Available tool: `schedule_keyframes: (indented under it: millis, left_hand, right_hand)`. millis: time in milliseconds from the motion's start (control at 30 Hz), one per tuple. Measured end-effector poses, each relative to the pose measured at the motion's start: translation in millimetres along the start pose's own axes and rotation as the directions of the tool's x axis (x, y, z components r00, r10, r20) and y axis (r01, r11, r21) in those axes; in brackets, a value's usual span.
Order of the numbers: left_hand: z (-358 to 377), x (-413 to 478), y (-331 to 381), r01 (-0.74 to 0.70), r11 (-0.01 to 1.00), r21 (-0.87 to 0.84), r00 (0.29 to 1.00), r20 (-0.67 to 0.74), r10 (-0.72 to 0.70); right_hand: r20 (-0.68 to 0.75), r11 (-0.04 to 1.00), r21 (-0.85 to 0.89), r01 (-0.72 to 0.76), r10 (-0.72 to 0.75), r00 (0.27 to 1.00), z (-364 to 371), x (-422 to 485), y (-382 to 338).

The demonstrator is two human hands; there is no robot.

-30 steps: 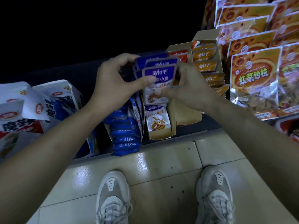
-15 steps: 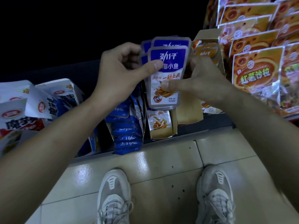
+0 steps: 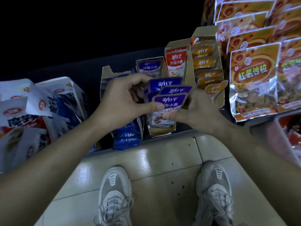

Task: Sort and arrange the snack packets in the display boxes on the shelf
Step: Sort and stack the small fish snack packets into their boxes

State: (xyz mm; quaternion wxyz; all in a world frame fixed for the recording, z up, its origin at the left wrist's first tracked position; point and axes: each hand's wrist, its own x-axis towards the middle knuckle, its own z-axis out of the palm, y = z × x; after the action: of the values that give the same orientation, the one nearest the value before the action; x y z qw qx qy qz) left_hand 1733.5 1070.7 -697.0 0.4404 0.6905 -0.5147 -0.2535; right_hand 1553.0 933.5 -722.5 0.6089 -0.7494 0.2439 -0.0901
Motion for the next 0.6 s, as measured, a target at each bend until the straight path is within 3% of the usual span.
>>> schedule_keyframes:
  millis: [267, 433, 600]
  left_hand:
    - [12, -28, -8, -0.154, 0.93, 0.333, 0.988, 0.058, 0.142]
    - [21, -40, -16, -0.236, 0.914, 0.331, 0.97, 0.016, 0.244]
    - [-6, -33, -7, -0.296, 0.909, 0.293, 0.955, 0.093, 0.281]
  right_hand:
    - [0.043, 0.998, 0.057, -0.002, -0.001, 0.999, 11, -19, 7]
    - [-0.018, 0.995, -0.035, 0.094, -0.094, 0.995, 3, -30, 5]
    - [0.029, 0.989, -0.104, 0.106, -0.104, 0.994, 8, -31, 7]
